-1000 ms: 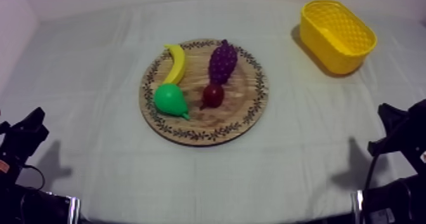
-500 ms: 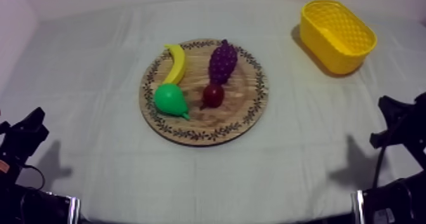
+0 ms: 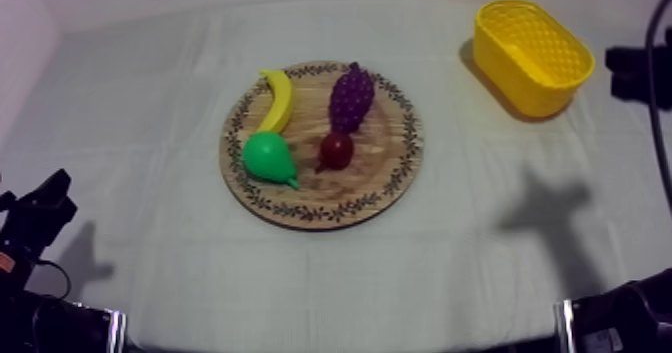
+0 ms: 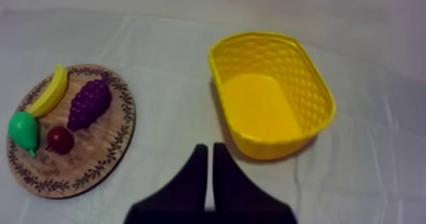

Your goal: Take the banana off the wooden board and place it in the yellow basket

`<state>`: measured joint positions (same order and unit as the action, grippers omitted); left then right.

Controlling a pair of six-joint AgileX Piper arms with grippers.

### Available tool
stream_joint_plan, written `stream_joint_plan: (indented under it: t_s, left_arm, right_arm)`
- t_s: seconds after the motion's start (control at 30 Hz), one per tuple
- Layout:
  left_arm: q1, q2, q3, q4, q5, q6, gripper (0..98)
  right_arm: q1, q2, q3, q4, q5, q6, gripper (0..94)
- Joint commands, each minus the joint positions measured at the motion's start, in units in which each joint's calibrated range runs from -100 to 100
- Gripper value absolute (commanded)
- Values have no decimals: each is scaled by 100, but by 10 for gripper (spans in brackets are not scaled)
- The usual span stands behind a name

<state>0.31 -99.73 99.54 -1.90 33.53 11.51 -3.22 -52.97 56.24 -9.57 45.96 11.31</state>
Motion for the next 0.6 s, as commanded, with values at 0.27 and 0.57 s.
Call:
stream_joint_plan:
  t_s: [0.27, 0.57]
  left_arm:
    - [1, -1, 1, -2, 2, -1, 1]
    - [1, -1, 1, -2, 2, -3, 1]
  right_arm:
    - [-593, 2830, -3565, 19, 1461, -815, 16]
    - [-1421, 3988, -4502, 218, 1497, -1408, 62]
